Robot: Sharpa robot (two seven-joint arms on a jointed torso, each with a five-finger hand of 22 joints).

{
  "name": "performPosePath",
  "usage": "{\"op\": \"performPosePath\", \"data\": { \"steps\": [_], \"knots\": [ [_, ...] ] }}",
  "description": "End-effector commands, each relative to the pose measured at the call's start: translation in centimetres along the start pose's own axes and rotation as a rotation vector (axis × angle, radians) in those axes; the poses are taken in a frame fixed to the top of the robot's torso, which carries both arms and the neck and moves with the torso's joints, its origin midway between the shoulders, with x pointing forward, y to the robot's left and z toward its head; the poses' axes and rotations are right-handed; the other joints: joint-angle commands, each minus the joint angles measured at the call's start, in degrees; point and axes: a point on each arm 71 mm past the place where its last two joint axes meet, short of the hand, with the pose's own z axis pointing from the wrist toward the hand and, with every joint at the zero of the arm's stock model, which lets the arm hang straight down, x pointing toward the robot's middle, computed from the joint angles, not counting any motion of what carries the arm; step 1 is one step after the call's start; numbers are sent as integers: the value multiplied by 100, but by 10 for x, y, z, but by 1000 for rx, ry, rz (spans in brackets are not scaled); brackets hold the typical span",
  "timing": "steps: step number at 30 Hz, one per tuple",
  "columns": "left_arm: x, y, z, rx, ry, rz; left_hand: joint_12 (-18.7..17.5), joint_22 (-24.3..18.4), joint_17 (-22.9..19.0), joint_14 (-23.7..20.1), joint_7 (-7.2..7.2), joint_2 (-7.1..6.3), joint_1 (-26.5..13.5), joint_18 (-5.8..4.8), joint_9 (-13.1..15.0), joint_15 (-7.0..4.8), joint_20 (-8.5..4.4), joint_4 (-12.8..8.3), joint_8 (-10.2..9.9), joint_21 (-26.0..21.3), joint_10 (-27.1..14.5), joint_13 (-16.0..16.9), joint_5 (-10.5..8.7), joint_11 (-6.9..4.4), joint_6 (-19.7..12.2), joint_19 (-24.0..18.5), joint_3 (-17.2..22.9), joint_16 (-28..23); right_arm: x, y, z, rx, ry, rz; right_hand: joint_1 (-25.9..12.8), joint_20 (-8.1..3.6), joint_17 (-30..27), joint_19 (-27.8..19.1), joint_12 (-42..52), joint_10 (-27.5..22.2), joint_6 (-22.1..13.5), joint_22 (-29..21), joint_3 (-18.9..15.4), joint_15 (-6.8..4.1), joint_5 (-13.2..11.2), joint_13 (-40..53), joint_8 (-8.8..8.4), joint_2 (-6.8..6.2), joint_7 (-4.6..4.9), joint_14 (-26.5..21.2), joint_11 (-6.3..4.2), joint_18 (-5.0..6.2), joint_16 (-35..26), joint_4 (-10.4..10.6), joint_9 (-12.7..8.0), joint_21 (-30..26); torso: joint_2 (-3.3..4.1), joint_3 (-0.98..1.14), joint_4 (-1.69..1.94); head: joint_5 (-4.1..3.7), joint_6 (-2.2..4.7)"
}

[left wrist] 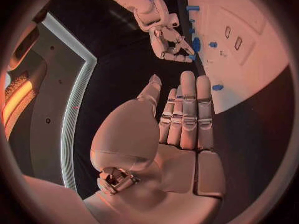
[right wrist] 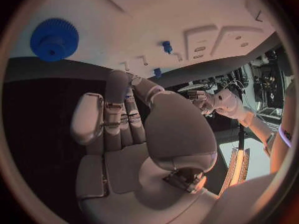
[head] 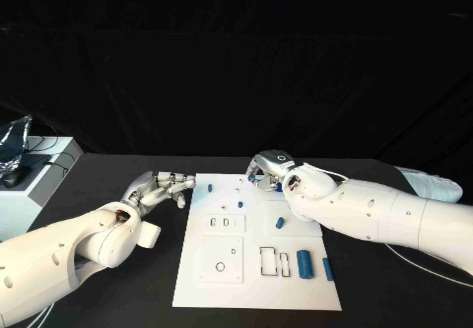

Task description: Assemble the parts on the task board

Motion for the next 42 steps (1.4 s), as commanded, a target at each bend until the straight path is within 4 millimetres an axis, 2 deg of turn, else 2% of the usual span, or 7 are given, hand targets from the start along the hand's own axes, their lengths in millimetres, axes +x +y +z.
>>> {"op": "performPosePath", "data": {
  "steps": [1,8,12,21,42],
  "knots": [
    [3,-2,0,10,9,-10,-5,9,-5,10,27,57,6,78,5,33,36,-34,-14,31,-32,4,-5,3,-24,0,8,30,-3,4,4,11,-62,-13,118,-27,-11,408,16,197,44,532,27,-34,29,11,13,93,12,13,-174,21,-28,-14,-7,-43,8,-11,4,11,-1],
    [5,-3,0,14,16,-13,-4,13,-32,0,21,59,-1,78,5,33,36,-53,-13,29,-36,4,-5,2,-24,-2,-3,49,-2,13,13,4,-73,-18,120,-25,-15,407,17,189,39,531,32,-32,31,12,14,92,16,13,-172,24,-35,-17,-7,-74,10,-2,6,43,-19],
    [6,-4,0,16,19,-14,-4,13,-32,0,21,59,-1,78,5,33,36,-53,-13,29,-36,4,-5,2,-24,-2,-3,49,1,14,17,7,-59,-28,116,-25,-19,409,16,187,38,538,31,-32,42,11,14,88,17,15,-171,24,-41,-18,-7,-87,18,-13,22,41,-22],
    [5,-5,-1,17,17,-13,-4,13,-32,0,21,59,-1,78,5,33,36,-53,-13,29,-36,4,-5,2,-24,-2,-3,49,7,11,18,18,-18,-41,114,-24,-23,412,17,180,35,558,27,-31,65,12,14,86,17,18,-169,26,-48,-19,-7,-112,46,-16,52,37,-53],
    [4,-7,-2,20,15,-13,-4,21,-63,-4,23,62,-6,78,5,35,36,-68,-14,29,-46,4,-5,5,-28,-2,-13,70,11,16,18,5,14,-44,101,-22,-23,413,17,180,39,578,8,-32,95,12,14,78,14,19,-170,28,-48,-17,-7,-129,53,-24,46,78,-93]
  ]
}}
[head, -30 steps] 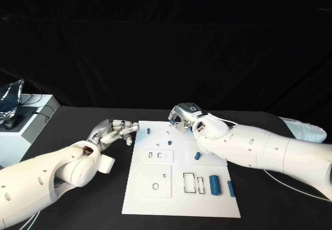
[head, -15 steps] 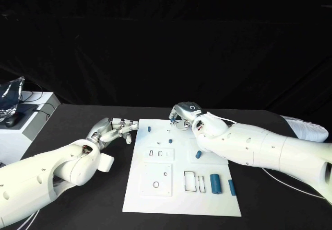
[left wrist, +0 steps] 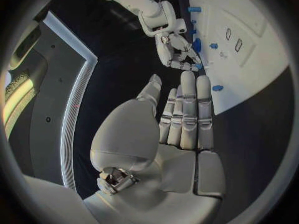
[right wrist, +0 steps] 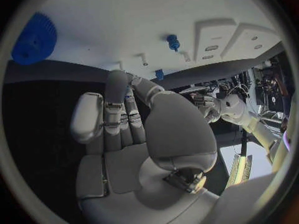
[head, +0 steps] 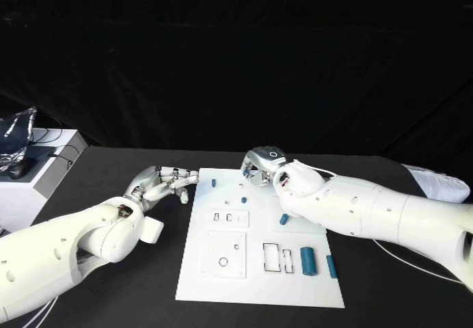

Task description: Assemble the parts on the task board

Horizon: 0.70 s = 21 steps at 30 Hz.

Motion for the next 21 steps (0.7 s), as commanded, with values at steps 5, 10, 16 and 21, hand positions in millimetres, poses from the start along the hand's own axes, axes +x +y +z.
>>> {"op": "performPosePath", "data": {
  "steps": [5,10,16,21],
  "knots": [
    [1,-2,0,10,5,-6,-4,5,-4,-4,23,62,-6,77,5,35,36,-20,-14,30,-46,4,-5,5,-28,-2,2,21,2,2,1,-10,18,-16,99,-25,-11,416,22,174,35,586,-2,-32,44,10,16,79,10,15,-165,74,-29,5,3,-62,7,-7,1,7,-1],
    [1,-2,0,11,6,-7,-4,5,-4,-4,23,62,-6,77,5,35,36,-20,-14,30,-46,4,-5,5,-28,-2,2,21,3,2,2,-7,22,-18,98,-20,-15,413,23,158,21,581,-8,-29,41,11,16,73,15,11,-160,81,-39,3,1,-98,11,-5,0,18,-11],
    [1,-2,0,11,5,-7,-4,5,-4,-4,23,62,-6,77,5,35,36,-20,-14,30,-46,4,-5,5,-28,-2,2,21,4,1,2,-3,23,-20,95,-14,-23,411,23,132,2,571,-19,-24,32,11,16,61,25,9,-150,96,-58,-2,0,-163,15,-5,-3,20,-21],
    [2,-2,1,11,7,-8,-4,5,-4,-4,23,62,-6,77,5,35,36,-20,-14,30,-46,4,-5,5,-28,-2,2,21,5,2,3,-5,26,-20,86,-1,-36,408,22,95,-23,558,-48,-17,12,10,15,27,32,11,-139,114,-91,-2,-3,-239,14,-6,-1,24,-32]
  ]
}}
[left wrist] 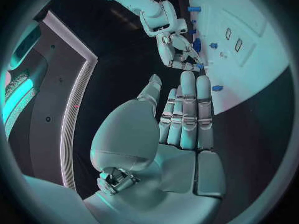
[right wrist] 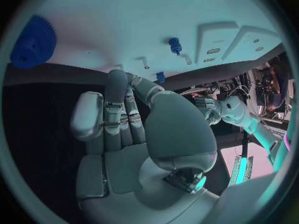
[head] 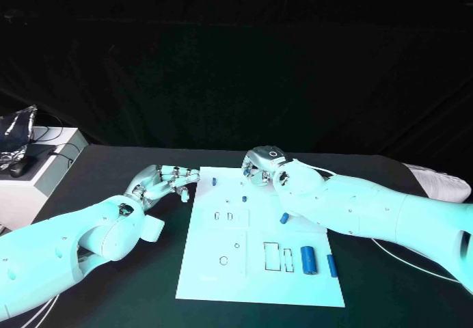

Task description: Assemble the parts on the task board

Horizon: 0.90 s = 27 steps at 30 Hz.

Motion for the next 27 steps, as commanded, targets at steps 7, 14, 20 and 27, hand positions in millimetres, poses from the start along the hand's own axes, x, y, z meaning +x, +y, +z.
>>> {"op": "performPosePath", "data": {
  "steps": [7,14,20,27],
  "knots": [
    [2,-2,1,10,9,-8,-4,11,-29,-7,27,71,-9,79,5,36,38,-27,-13,27,-58,4,-6,8,-33,-1,-3,40,4,2,2,-8,23,-12,59,19,-26,403,20,8,-101,521,-60,1,-64,9,12,-65,41,11,-102,146,-85,49,-2,-175,6,1,6,7,-31],
    [2,-2,1,10,10,-9,-4,11,-29,-7,27,71,-9,79,5,36,38,-27,-13,27,-58,4,-6,8,-33,-1,-3,40,5,2,2,-9,29,-8,14,43,-49,394,19,-125,-203,457,-137,25,-19,7,8,-226,68,9,-59,185,-154,122,-9,-389,8,-2,-1,22,-44],
    [2,-2,1,9,10,-9,-4,11,-29,-7,27,71,-9,79,5,36,38,-27,-13,27,-58,4,-6,8,-33,-1,-3,40,5,3,3,-12,35,-3,26,72,-80,380,22,-301,-336,367,-299,56,-26,7,5,-336,114,6,-5,231,-247,160,-15,-648,8,0,-3,26,-49],
    [2,-1,1,8,11,-10,-3,13,-42,-11,33,76,-9,80,5,38,40,-30,-15,24,-63,5,-6,11,-45,0,-6,49,5,3,3,-13,31,6,90,117,-108,371,25,-644,-535,245,-520,105,-51,7,1,-443,203,30,88,299,-351,223,-21,-959,11,-2,-2,36,-49]
  ]
}}
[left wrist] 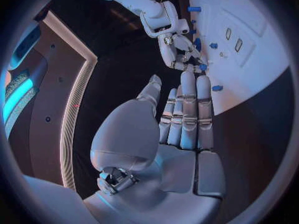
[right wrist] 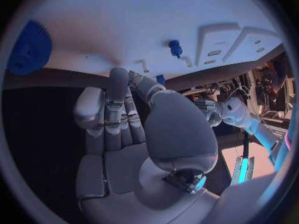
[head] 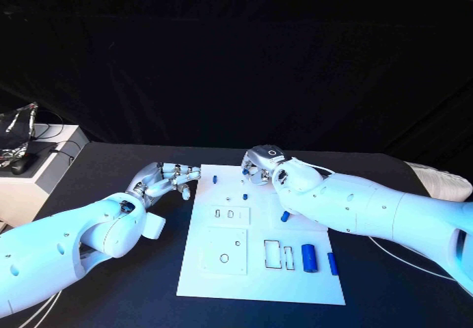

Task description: Assemble the parts on the task board

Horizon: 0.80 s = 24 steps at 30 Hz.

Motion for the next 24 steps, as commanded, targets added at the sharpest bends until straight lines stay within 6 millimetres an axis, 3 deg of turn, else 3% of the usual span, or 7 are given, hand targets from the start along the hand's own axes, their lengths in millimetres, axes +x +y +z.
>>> {"op": "performPosePath", "data": {
  "steps": [1,4,6,10,15,21,24],
  "knots": [
    [2,-1,1,7,10,-9,-3,8,-7,-11,12,53,14,79,5,38,39,-30,-15,24,-43,4,-6,-9,-24,0,-6,28,1,1,0,-13,11,6,14,57,-14,358,-12,-250,-151,217,-115,71,-46,-2,-2,-81,45,-16,54,120,-49,9,-10,-168,-1,-2,0,2,6],
    [2,-1,1,7,9,-9,-3,8,-7,-11,12,53,14,79,5,38,39,-30,-15,24,-43,4,-6,-9,-24,0,-6,28,1,1,0,-12,6,12,154,100,-21,362,-11,-572,-312,166,-420,101,-41,-3,2,-99,52,3,113,157,-81,80,-10,-239,0,-3,0,2,7],
    [1,-1,1,6,9,-8,-3,8,-7,-11,12,53,14,79,5,38,39,-30,-15,24,-43,4,-6,-9,-24,0,-6,28,1,1,0,-13,2,17,296,127,-22,363,-15,-671,-389,126,-681,117,6,-5,0,-103,47,11,118,188,-100,238,-11,-267,0,-3,-1,4,5],
    [1,-1,1,6,8,-8,-3,9,-11,-11,14,56,20,80,5,39,40,-36,-13,24,-50,4,-6,-7,-28,1,-4,32,-1,-1,-4,-12,-15,31,428,132,-15,362,-18,-701,-437,83,-775,114,30,-7,-4,-132,2,17,119,202,-106,377,-13,-269,0,0,-1,-8,9],
    [1,0,2,7,7,-9,-3,9,-11,-11,14,56,20,80,5,39,40,-36,-13,24,-50,4,-6,-7,-28,1,-4,32,-9,-12,-15,1,-51,83,397,95,-7,364,-29,-293,-410,75,-687,76,70,-7,-5,-92,9,19,49,170,-98,310,-12,-212,-9,7,-23,-30,37],
    [-2,0,2,7,-1,-9,-3,10,-15,-15,11,53,22,81,5,39,41,-42,-14,23,-52,4,-6,-7,-29,0,-5,33,-29,-35,-31,32,-82,140,216,13,15,368,-23,242,-353,100,-432,19,47,4,0,-131,25,23,-47,71,-73,207,-11,-71,-13,38,-107,-28,87],
    [-2,1,2,6,-2,-9,-3,10,-15,-15,11,53,22,81,5,39,41,-42,-14,23,-52,4,-6,-7,-29,0,-5,33,-39,-49,-41,60,-78,169,207,-80,66,392,84,992,-342,266,-480,-92,36,64,13,-145,13,68,-254,-40,7,177,-7,357,-12,54,-137,-31,109]
  ]
}}
